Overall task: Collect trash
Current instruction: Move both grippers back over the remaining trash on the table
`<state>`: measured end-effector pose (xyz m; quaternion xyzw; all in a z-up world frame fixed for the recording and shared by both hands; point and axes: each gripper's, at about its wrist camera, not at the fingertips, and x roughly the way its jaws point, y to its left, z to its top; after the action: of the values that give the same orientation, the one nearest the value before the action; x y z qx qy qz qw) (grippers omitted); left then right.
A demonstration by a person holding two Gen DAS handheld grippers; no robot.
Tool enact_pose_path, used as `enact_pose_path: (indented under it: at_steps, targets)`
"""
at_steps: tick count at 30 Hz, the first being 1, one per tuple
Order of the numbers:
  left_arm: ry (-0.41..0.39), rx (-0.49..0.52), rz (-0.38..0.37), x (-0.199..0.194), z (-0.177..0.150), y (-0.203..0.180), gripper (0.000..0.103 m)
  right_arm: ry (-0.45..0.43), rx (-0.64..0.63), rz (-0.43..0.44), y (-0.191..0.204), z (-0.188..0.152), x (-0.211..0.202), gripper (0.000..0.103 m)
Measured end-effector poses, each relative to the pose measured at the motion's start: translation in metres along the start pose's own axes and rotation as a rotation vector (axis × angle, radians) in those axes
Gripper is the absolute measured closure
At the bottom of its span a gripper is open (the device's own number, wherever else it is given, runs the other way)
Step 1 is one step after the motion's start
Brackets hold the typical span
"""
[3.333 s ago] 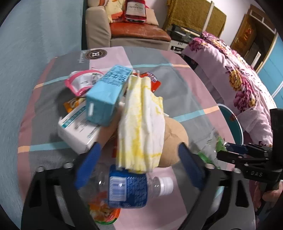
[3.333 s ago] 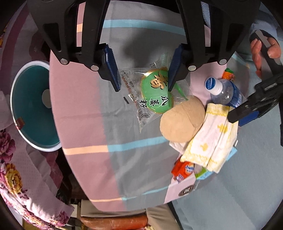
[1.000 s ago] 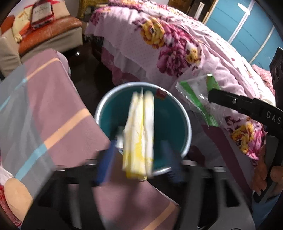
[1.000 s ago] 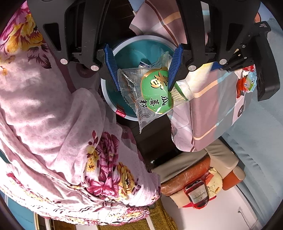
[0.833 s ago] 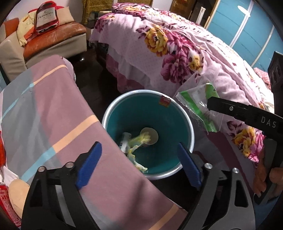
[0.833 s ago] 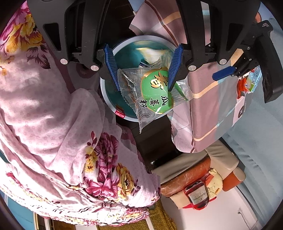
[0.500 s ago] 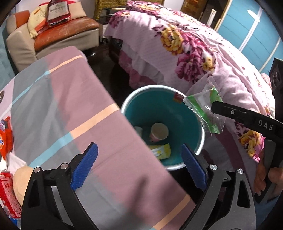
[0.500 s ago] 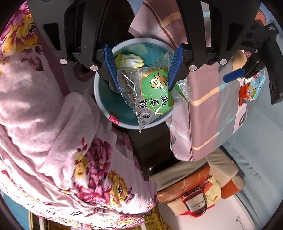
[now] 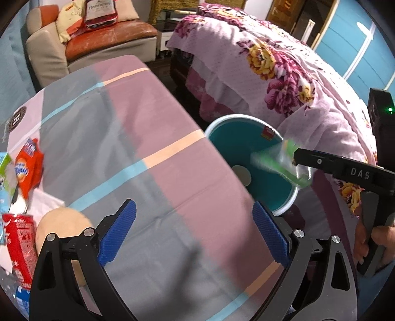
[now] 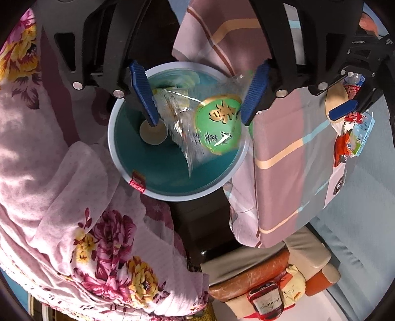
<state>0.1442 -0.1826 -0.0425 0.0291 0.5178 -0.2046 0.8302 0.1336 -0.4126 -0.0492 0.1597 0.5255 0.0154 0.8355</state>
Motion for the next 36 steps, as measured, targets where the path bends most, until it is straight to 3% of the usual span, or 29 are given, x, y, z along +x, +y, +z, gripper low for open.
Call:
enact_pose_path:
  at_steps: [13,27,36]
  targets:
    - [-0.056,-0.06,0.014,-0.044,-0.032,0.033,0.007,0.009,-0.057,-0.011,0.035,-0.014,-0.021,0.026]
    - [-0.105,-0.094,0.07,-0.107,-0.088,0.076,0.007,0.071,-0.236,0.013,0.119,-0.052,-0.03,0.023]
    - [-0.113,-0.248,0.092,-0.141,-0.134,0.131,0.007,0.094,-0.379,0.032,0.18,-0.077,-0.029,0.021]
